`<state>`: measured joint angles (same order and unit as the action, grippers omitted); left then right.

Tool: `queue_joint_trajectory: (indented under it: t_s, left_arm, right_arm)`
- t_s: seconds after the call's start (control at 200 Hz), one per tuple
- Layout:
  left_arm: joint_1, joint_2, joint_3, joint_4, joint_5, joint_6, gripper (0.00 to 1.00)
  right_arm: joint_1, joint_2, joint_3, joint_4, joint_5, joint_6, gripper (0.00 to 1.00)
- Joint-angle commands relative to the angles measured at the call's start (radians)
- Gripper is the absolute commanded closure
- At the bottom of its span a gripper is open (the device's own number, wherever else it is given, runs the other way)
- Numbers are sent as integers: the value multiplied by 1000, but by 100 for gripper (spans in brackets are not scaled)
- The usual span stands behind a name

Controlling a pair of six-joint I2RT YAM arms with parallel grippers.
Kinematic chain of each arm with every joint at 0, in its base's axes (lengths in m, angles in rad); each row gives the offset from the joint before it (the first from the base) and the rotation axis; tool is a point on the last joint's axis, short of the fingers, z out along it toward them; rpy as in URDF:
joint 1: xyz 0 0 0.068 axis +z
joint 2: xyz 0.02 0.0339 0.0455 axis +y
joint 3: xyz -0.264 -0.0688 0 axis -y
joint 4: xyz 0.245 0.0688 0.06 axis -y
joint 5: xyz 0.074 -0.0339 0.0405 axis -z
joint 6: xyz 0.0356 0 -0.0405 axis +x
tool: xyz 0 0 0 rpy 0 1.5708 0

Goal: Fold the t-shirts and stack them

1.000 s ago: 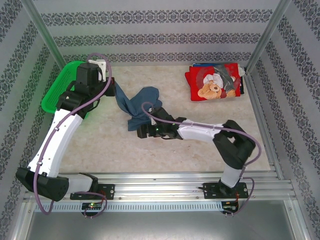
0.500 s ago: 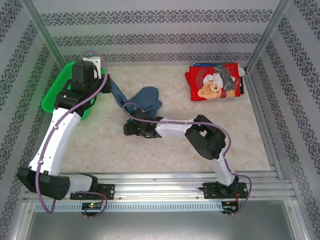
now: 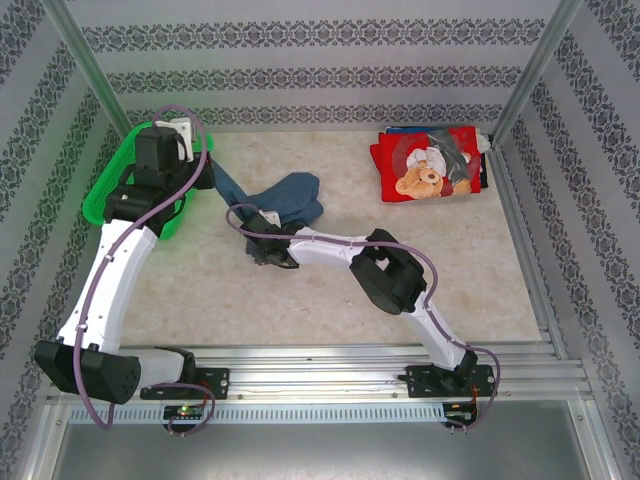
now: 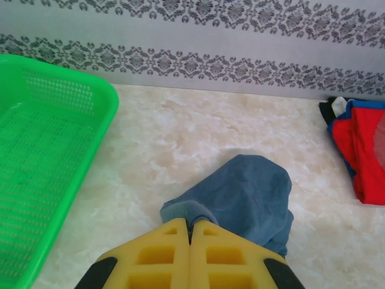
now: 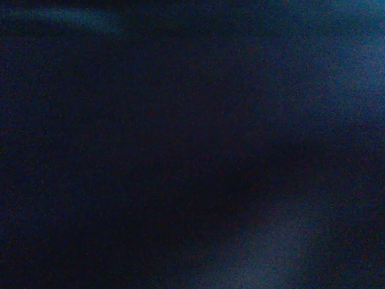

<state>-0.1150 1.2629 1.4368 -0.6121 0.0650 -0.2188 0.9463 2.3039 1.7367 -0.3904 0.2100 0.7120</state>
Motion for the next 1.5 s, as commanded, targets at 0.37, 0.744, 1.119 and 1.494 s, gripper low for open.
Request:
queue_joint_trajectory:
  t_s: [0.37,0.744,1.119,1.494]
  left_arm:
    - [61,-139,-95,12,21,-13,100]
    - [61,-199,-237,66,113,-63,100]
    - [60,-203,-246,75,136,-63,100]
    - [60,-215,-258,72,128,-39,100]
  right_arm:
    - [-201,-346,-513,71,43,-57,100]
    - [-263,-665,-770,198,-87,-84,49]
    - [-184,-573,-754,287,-199,-13,46]
    - [-176,-439,-606,192,-77,-74,49]
